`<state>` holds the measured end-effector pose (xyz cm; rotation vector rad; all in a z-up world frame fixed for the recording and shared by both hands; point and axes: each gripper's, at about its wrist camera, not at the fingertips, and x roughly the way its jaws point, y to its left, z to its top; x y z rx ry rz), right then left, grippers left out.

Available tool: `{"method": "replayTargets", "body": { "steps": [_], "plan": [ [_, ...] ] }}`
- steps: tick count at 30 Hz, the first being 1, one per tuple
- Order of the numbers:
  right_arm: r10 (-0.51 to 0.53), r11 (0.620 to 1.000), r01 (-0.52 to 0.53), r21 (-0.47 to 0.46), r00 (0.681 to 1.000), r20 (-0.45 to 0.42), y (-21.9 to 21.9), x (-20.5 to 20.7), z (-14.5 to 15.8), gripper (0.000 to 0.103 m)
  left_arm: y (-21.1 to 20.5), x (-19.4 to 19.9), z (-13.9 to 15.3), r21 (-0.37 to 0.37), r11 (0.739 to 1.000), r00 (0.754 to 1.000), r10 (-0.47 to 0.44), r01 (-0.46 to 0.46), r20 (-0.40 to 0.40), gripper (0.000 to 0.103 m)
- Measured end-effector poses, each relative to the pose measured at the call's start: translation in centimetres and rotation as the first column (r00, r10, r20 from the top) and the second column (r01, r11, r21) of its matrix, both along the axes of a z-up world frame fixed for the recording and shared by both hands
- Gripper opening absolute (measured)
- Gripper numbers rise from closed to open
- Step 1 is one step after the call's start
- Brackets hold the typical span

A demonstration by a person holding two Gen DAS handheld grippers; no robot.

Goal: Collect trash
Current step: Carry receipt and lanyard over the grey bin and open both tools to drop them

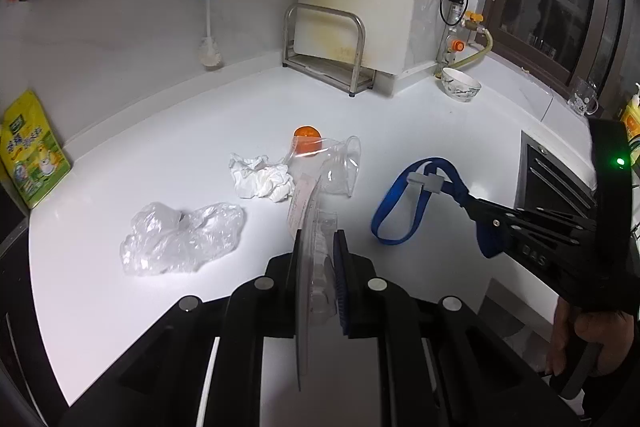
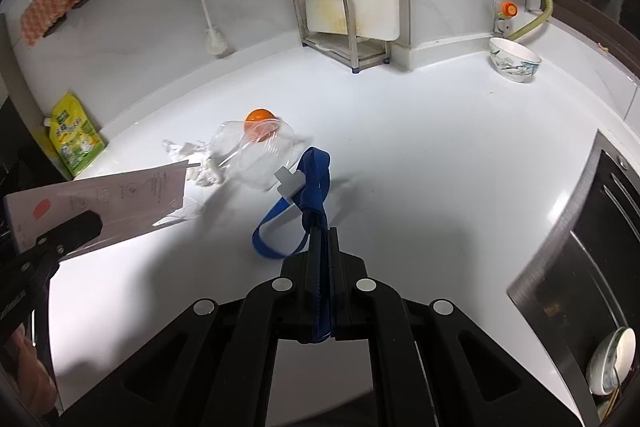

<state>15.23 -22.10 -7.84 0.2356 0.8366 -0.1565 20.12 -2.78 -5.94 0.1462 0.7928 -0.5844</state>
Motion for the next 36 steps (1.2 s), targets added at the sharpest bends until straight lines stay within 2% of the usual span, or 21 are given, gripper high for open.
{"method": "replayTargets", "body": {
  "steps": [12,20,29,36],
  "plan": [
    [0.133,0.991,-0.134,0.019,0.990,0.046,1.7,-8.1,3.6,0.003,1.0,-8.2,2.2,0.006,0.992,0.992,0.126,-0.126,0.016,0.014],
    [0.238,0.970,-0.239,0.032,0.971,0.024,2.5,-15.0,3.9,0.003,0.3,-15.4,2.4,0.009,0.978,0.978,0.209,-0.209,-0.002,0.014],
    [0.328,0.943,-0.327,0.064,0.945,-0.009,1.8,-22.0,2.0,0.003,-0.8,-23.2,0.3,0.035,0.956,0.956,0.291,-0.290,-0.041,0.014],
    [0.358,0.930,-0.348,0.119,0.931,-0.070,2.3,-24.1,-0.8,0.003,-1.4,-26.2,-1.9,0.084,0.953,0.950,0.297,-0.290,-0.096,0.014]
  ]
}}
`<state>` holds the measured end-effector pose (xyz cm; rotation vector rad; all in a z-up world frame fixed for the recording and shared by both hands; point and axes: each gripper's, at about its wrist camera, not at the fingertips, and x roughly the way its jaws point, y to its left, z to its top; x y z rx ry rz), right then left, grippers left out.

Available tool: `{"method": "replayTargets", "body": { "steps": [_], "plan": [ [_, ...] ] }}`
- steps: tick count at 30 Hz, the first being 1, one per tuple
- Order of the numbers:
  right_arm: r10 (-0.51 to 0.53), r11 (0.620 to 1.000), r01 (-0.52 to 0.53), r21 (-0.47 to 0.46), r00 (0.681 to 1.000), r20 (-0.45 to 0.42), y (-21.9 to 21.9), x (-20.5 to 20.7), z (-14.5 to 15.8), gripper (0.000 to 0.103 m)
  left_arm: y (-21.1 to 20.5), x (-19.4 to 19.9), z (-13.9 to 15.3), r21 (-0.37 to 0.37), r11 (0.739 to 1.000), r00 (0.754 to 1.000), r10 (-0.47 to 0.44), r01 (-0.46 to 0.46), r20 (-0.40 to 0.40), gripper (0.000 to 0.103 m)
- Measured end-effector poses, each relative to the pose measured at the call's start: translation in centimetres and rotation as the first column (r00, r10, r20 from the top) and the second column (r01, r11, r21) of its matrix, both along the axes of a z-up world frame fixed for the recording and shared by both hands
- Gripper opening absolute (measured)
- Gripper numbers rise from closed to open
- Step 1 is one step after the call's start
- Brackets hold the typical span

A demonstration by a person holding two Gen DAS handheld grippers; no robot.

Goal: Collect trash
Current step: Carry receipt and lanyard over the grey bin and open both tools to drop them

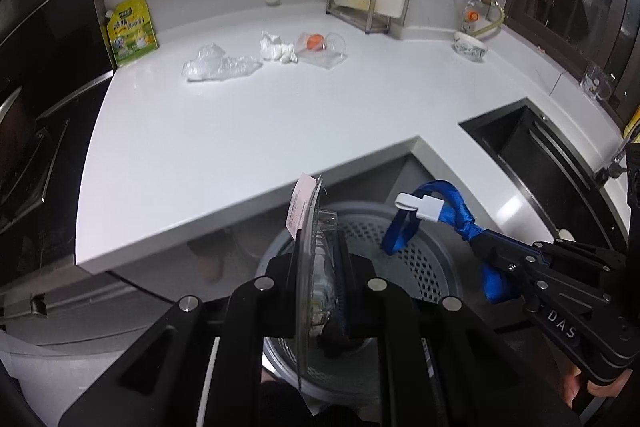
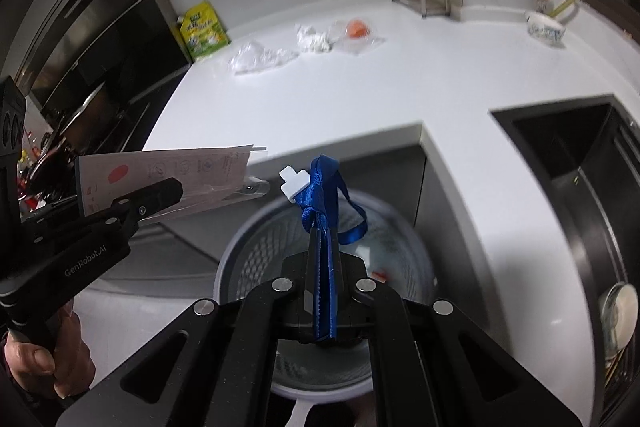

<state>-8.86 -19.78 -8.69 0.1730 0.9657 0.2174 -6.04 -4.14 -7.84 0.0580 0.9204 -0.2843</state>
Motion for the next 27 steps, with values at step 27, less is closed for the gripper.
{"method": "replayTargets", "body": {
  "steps": [27],
  "plan": [
    [-0.089,0.995,0.098,0.023,0.963,-0.255,-0.4,1.4,-12.7,0.006,-1.2,1.5,-12.9,0.027,1.000,0.964,-0.005,0.012,-0.266,0.018]
  ]
}}
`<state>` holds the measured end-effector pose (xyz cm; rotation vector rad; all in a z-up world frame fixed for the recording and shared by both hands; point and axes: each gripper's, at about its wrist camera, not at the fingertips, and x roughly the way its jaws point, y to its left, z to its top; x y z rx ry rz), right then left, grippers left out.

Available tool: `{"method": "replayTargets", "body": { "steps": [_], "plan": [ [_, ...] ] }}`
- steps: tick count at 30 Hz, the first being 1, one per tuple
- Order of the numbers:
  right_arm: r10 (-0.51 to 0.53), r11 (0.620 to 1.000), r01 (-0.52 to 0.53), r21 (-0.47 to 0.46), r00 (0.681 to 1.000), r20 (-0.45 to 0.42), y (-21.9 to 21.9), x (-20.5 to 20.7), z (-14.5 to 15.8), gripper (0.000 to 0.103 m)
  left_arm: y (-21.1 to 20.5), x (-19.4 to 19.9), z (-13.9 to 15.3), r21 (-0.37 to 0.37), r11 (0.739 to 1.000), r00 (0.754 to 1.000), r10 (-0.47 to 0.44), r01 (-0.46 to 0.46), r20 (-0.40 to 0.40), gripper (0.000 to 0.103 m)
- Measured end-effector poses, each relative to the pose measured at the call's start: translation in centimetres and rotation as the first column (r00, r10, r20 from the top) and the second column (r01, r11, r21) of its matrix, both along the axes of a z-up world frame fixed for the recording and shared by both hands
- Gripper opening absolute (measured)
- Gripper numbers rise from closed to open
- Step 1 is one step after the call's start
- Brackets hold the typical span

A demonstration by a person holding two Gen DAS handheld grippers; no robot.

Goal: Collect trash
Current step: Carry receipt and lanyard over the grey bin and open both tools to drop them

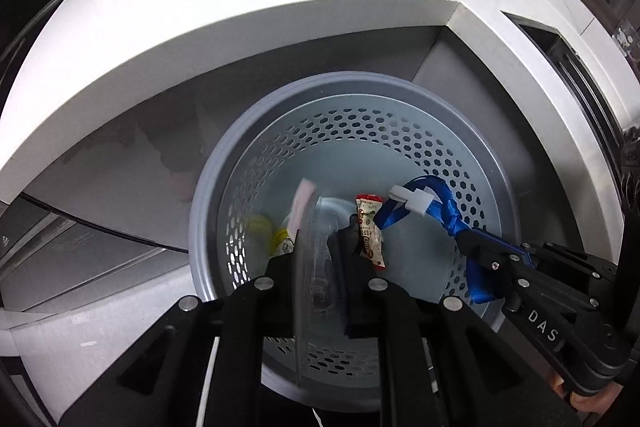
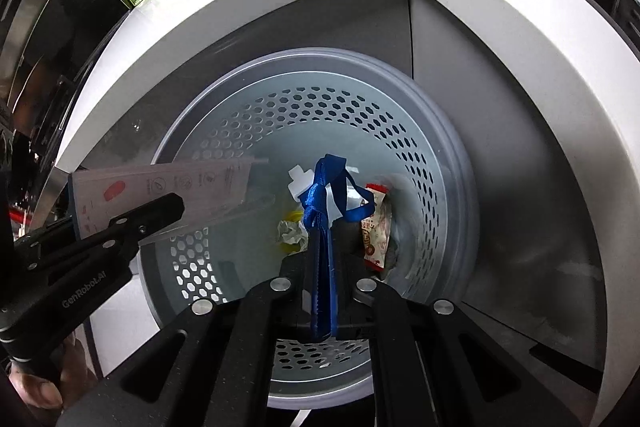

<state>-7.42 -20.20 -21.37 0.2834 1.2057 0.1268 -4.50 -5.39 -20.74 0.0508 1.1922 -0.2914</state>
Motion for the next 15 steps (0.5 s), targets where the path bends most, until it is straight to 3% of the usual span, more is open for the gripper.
{"method": "replayTargets", "body": {
  "steps": [1,3,5,15],
  "plan": [
    [-0.005,1.000,0.005,-0.001,1.000,-0.002,-0.09,-0.01,0.06,0.015,0.13,-0.03,0.13,0.000,1.000,1.000,0.004,-0.004,0.002,0.023],
    [-0.013,1.000,0.013,0.004,1.000,0.001,-0.23,-0.09,0.31,0.027,0.30,-0.12,0.34,-0.007,1.000,1.000,0.013,-0.013,0.008,0.046],
    [-0.014,1.000,0.014,-0.003,1.000,0.009,-0.30,-0.17,0.52,0.027,0.48,-0.05,0.44,-0.004,1.000,1.000,0.024,-0.024,0.010,0.055],
    [-0.006,1.000,0.006,0.004,1.000,0.007,-0.84,-0.27,0.73,0.028,1.12,0.15,0.74,0.005,0.999,0.999,0.051,-0.051,-0.007,0.058]
  ]
}}
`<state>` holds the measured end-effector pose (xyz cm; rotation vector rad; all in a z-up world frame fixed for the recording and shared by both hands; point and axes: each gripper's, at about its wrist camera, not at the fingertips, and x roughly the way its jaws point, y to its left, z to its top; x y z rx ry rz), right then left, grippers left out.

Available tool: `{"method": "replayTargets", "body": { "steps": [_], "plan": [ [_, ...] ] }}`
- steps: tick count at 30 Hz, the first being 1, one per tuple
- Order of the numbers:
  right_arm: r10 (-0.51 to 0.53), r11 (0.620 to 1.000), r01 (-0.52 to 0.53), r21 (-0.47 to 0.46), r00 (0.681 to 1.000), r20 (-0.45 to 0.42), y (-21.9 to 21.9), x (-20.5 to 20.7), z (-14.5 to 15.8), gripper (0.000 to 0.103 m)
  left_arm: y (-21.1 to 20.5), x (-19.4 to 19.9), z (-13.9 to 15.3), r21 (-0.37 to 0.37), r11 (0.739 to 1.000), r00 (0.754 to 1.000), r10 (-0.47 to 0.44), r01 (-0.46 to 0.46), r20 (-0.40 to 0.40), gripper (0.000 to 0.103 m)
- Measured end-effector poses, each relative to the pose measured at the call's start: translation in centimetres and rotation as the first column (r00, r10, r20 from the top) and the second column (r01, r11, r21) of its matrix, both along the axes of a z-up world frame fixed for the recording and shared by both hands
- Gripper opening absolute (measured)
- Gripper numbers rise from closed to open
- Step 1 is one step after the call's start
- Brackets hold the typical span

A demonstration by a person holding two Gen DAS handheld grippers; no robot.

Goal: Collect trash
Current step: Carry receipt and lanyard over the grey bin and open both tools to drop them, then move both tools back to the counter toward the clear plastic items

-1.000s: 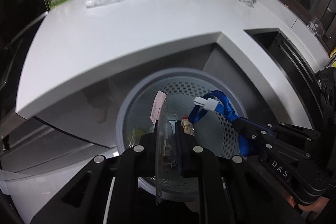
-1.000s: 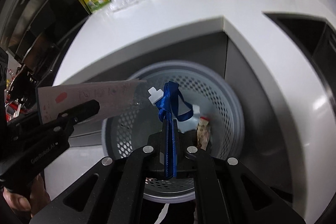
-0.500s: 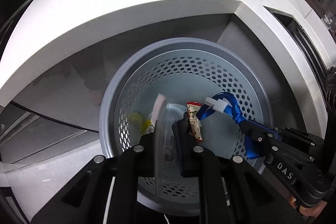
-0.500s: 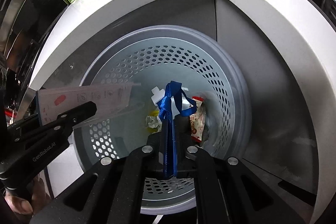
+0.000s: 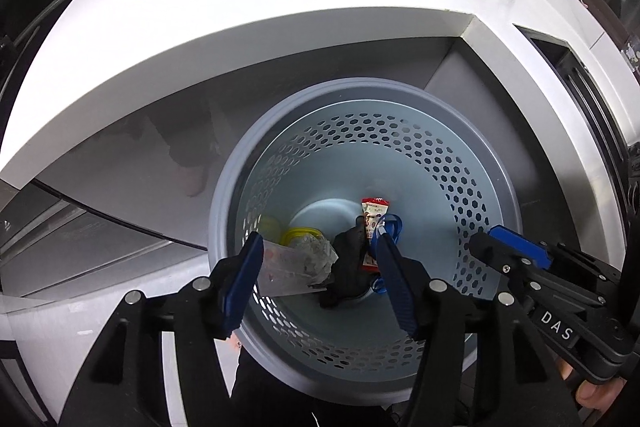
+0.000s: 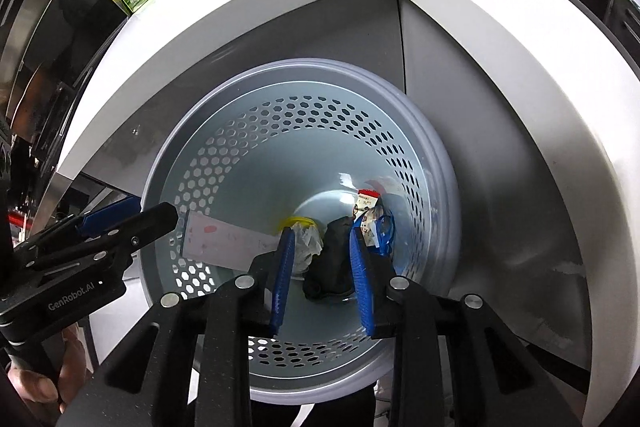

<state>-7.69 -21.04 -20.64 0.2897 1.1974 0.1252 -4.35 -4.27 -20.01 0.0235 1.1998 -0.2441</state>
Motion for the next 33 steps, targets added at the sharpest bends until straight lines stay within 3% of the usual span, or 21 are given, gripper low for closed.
{"method": "replayTargets", "body": {
  "steps": [4,7,17,27,33],
  "plan": [
    [0.003,1.000,-0.003,0.007,1.000,-0.003,0.0,0.0,0.4,0.029,0.1,-0.1,0.6,0.002,1.000,1.000,0.006,-0.006,0.005,0.058],
    [-0.005,1.000,0.005,0.014,1.000,-0.003,-0.1,-0.1,1.0,0.039,0.1,-0.2,1.4,0.004,1.000,1.000,0.007,-0.007,0.015,0.064],
    [-0.011,1.000,0.010,0.023,1.000,0.025,-1.0,-0.2,4.3,0.051,0.6,-0.2,5.5,0.014,0.999,0.997,0.037,-0.038,0.073,0.071],
    [0.011,1.000,-0.011,-0.001,0.988,0.156,-1.9,0.9,10.3,0.061,1.7,0.7,11.0,-0.008,0.995,0.977,0.099,-0.099,0.191,0.089],
    [0.018,1.000,-0.015,-0.012,0.971,0.237,-2.0,3.4,13.0,0.064,3.0,2.6,14.1,-0.012,0.991,0.958,0.135,-0.137,0.255,0.092]
  ]
}}
